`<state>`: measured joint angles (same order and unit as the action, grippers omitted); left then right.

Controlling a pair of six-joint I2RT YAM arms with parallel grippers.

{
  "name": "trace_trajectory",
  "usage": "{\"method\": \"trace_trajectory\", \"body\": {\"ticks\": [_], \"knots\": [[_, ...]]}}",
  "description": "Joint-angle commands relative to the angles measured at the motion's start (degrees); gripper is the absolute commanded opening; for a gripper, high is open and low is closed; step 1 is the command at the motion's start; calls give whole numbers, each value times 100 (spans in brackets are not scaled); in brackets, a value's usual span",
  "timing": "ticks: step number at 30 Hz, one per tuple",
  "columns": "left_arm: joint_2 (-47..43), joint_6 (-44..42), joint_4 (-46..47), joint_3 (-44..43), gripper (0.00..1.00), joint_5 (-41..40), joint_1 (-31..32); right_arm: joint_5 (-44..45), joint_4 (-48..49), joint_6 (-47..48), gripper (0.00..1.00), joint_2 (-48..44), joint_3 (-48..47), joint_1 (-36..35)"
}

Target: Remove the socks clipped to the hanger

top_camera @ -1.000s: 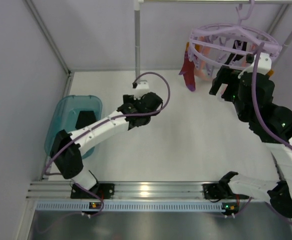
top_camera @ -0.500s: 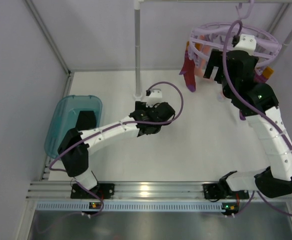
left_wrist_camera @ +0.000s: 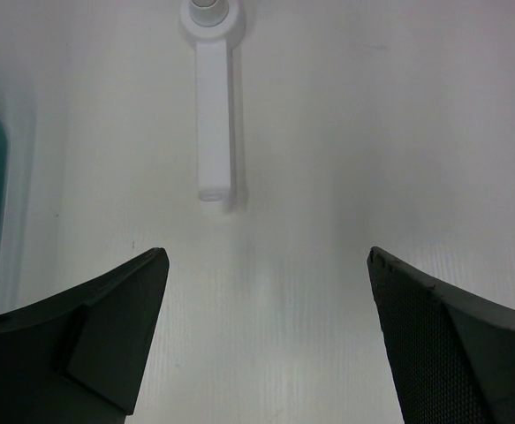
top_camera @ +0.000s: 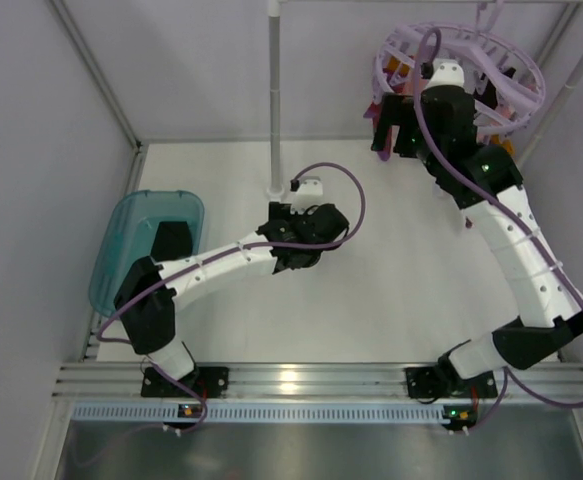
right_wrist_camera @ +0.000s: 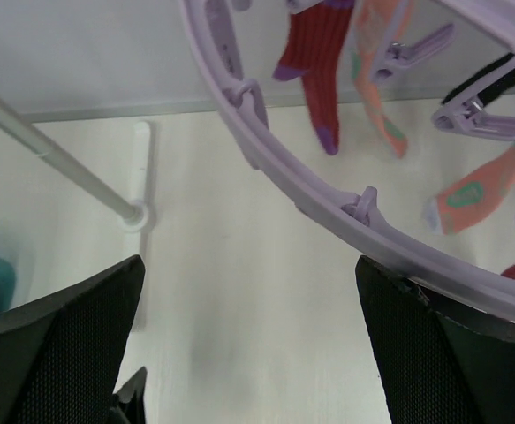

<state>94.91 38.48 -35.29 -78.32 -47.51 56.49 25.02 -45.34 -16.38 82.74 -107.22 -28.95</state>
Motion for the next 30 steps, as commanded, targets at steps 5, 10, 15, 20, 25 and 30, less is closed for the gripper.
{"method": "trace_trajectory", "body": {"ticks": [5,10,15,20,25,30], "knots": [[-368,54,48,28,98,-163,2,-1858,333,-401,100,-204,-335,-32],[-263,63,119,-7,98,-31,11,-2993,509,-524,100,-696,52,-120],[-140,98,224,-104,96,13,108,-2408,500,-577,100,-1329,359,-155],[62,-540,969,-473,95,337,196,-1089,123,-498,99,-1919,518,-146],[405,-2562,3778,-203,99,1550,187,-226,-106,-392,100,-2209,939,-146],[1578,-3794,5612,-681,98,2227,82,-304,-203,-383,100,-2385,1107,-146]]}}
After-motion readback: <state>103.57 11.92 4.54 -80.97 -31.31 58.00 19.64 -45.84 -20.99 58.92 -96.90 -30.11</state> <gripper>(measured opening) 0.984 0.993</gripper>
